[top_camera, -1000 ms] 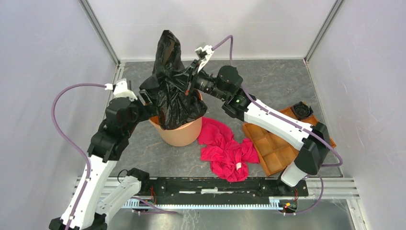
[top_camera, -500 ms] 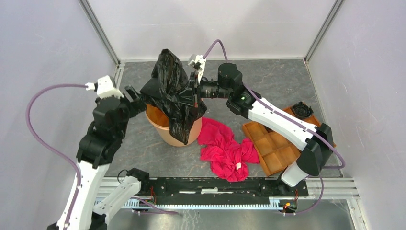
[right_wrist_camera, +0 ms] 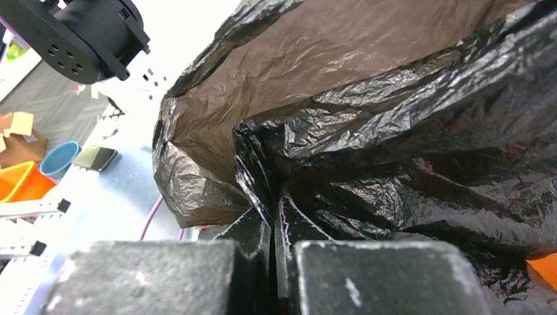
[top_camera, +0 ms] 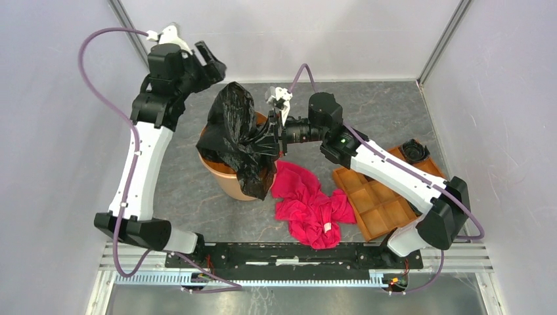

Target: Put the trash bags into the trash bin

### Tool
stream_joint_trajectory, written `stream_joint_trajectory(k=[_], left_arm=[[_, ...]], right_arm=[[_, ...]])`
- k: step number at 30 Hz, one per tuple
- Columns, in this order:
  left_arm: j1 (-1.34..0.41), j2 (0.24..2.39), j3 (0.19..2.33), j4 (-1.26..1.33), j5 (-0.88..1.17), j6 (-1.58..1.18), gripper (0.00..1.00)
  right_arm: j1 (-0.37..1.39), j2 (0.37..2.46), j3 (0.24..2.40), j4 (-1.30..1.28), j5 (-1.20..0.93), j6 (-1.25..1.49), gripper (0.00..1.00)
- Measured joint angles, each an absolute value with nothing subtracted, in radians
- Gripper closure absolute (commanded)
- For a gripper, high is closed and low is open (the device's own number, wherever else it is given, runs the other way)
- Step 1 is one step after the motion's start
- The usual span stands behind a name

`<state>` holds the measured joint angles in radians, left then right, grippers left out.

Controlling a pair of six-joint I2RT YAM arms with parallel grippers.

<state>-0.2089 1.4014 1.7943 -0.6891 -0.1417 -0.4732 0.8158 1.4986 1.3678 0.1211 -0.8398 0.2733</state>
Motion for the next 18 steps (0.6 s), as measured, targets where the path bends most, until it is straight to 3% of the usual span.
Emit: stream_joint_trajectory(k=[3,6,12,18], left_arm=[[-0.210,1.418,1.729,-0.612,0.052,-0.492,0.23],[-0.212,1.358,1.515,-0.552,0.186,-0.511,0.27],[-0.212,1.240,1.237,-0.565,0.265,-0.512,0.24],[-0.212,1.230,1.216,-0.563,0.277,-0.511,0.17]], right_arm=[[0.816,1.499,1.351,0.141,-0.817,0.303,0.99],[0.816,1.499,1.339,0.174,-0.783,0.339,0.99],[0.816,1.495,1.289,0.283,-0.669,0.447,0.99],[0.815,1.474,1.202,0.374,-0.501,0.566,0.99]])
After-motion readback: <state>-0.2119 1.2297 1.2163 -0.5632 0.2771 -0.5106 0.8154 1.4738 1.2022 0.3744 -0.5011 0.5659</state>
